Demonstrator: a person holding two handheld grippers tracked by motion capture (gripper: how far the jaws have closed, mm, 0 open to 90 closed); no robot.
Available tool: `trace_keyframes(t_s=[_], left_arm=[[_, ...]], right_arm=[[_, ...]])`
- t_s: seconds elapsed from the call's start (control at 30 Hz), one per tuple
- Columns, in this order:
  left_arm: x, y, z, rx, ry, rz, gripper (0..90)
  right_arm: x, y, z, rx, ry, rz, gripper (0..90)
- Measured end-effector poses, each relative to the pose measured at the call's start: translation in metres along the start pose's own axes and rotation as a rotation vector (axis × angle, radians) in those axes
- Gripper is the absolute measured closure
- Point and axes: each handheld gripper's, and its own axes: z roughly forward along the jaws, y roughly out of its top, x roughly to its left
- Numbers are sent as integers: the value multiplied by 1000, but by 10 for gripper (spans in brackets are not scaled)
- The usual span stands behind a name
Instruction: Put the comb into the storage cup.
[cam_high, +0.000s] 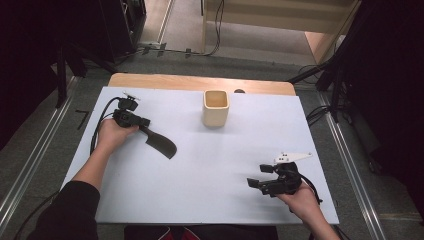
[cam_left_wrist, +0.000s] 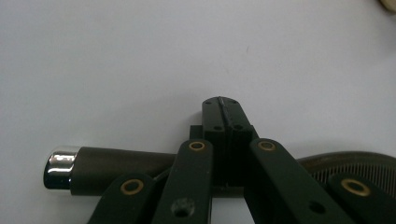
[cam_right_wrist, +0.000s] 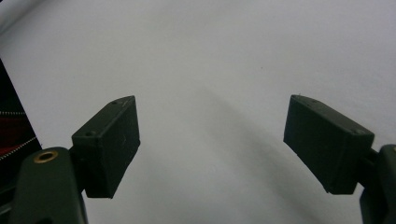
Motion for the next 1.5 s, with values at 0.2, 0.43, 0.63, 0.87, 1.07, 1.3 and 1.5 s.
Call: trace_keyframes(t_s=[0.2, 0.43, 0.63, 0.87, 1.07, 1.3, 1.5], left_arm=[[-2, -11, -6, -1, -5, -1, 900], [-5, -23, -11, -7, -12, -9, 900], [-9, -35, -17, -9, -19, -9, 900], [-16, -48, -22, -4, -24, -8, 900], [-21, -58, -27, -6, -27, -6, 900], [-30, -70, -33, -9, -31, -1, 900], [-36, -79, -36, 0, -36, 8, 900]], right_arm=[[0, 1, 2, 1, 5, -3, 167], [0, 4, 4, 3, 11, -9, 167], [1, 6, 6, 3, 18, -15, 168], [1, 9, 9, 7, 26, -26, 169], [1, 12, 12, 9, 32, -34, 170], [2, 13, 13, 9, 35, -35, 171], [2, 13, 13, 10, 36, -37, 171]])
